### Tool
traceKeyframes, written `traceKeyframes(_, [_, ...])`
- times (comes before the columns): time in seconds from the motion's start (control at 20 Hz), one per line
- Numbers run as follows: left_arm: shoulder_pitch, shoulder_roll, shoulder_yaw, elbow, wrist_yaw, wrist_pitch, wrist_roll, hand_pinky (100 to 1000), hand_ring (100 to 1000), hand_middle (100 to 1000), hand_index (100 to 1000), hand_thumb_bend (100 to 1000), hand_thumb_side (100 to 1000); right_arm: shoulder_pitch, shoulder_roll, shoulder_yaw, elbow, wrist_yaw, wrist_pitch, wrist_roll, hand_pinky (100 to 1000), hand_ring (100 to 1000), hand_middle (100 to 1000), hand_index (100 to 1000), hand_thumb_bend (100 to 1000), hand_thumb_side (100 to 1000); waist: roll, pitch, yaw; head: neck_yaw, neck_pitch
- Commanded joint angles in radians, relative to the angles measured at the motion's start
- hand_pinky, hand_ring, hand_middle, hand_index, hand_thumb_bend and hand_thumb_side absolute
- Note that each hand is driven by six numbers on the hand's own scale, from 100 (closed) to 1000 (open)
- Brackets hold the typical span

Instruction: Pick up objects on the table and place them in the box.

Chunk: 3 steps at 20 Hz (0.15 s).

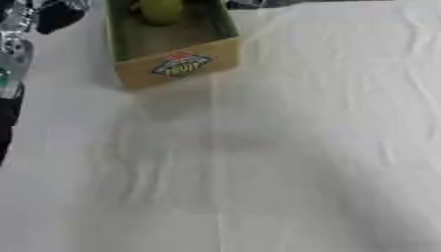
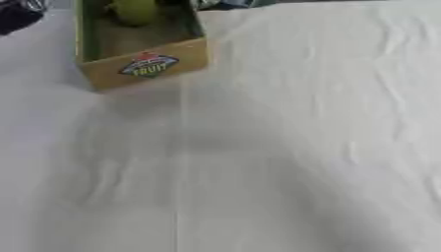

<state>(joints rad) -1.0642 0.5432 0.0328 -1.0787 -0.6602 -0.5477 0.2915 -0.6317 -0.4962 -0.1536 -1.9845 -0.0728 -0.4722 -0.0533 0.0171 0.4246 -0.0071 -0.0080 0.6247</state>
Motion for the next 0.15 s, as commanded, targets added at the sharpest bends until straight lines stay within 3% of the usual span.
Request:
traceKeyframes(0.05, [0.028,0.09,0.0,-0.141,0.169,0.017,-0.037,574,649,606,741,100,409,-0.005,-0.037,-0.01,-0.015,0.006,0.0,-0.008,813,637,603,747,100,463,0.0,-0.035,0.007,-0.015,0.009])
traceKeyframes(0.15, [0.078,0.124,0.009,-0.235,0.268,0.048,-0.04,555,627,586,724,100,417,-0.001,-0.041,-0.012,-0.015,0.009,-0.001,-0.012,812,637,604,747,100,458,-0.003,-0.037,0.017,-0.024,0.01])
